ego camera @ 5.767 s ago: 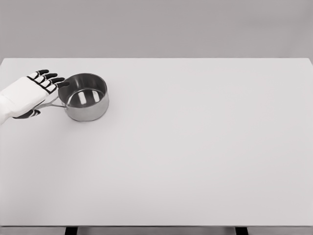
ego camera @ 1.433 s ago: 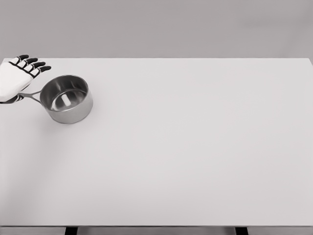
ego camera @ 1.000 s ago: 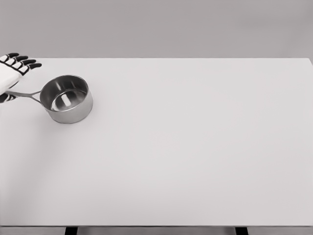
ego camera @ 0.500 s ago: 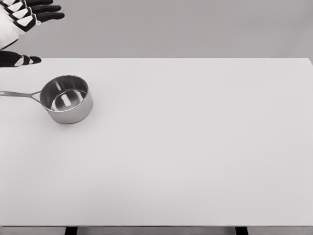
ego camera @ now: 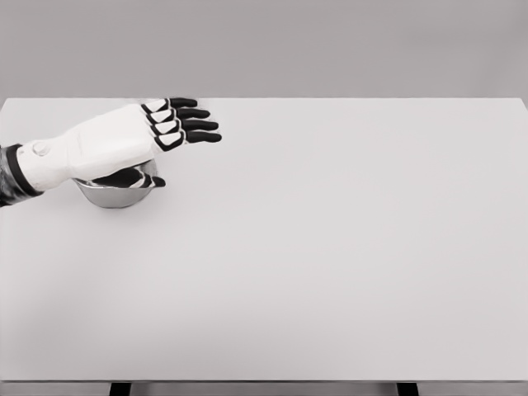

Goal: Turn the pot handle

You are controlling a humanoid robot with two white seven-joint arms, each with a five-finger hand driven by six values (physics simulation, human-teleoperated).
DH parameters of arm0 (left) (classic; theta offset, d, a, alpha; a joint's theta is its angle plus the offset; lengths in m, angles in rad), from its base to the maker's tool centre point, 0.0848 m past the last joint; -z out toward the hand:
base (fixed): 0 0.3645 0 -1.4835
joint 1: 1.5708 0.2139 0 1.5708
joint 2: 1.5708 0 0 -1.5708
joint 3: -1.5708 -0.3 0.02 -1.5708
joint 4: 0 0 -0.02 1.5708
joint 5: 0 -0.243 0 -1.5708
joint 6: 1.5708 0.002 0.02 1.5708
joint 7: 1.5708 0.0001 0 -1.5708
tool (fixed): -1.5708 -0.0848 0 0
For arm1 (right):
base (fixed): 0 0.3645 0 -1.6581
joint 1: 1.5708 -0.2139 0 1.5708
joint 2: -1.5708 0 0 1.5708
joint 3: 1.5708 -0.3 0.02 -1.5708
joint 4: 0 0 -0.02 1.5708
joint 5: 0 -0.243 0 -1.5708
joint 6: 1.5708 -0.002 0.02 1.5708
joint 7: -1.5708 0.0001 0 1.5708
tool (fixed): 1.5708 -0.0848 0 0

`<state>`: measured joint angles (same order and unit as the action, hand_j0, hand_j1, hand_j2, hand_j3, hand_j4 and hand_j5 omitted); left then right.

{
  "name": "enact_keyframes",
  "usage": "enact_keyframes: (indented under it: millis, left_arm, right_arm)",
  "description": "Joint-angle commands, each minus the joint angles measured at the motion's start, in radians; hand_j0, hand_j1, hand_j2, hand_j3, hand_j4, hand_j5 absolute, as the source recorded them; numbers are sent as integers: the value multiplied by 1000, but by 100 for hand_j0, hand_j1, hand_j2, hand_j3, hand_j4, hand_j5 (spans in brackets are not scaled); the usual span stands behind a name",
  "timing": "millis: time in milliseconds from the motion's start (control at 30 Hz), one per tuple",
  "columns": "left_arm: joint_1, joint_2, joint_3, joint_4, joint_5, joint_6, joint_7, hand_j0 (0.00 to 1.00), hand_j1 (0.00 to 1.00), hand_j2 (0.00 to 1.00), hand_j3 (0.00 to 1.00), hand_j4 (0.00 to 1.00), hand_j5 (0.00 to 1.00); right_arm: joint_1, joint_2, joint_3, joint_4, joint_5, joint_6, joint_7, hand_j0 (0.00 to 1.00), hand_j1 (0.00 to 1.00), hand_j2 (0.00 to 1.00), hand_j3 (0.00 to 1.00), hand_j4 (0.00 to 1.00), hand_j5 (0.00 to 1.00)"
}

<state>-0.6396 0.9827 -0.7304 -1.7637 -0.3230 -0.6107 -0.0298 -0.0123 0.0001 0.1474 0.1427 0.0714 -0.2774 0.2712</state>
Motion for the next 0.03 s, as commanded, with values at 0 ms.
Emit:
enact_keyframes:
  millis: [0]
  left_arm:
    - [-2, 2, -10, 0, -11, 0, -45, 100, 100, 100, 100, 100, 100]
  right_arm:
    - [0, 0, 0, 0, 1, 0, 0, 100, 100, 100, 100, 100, 100]
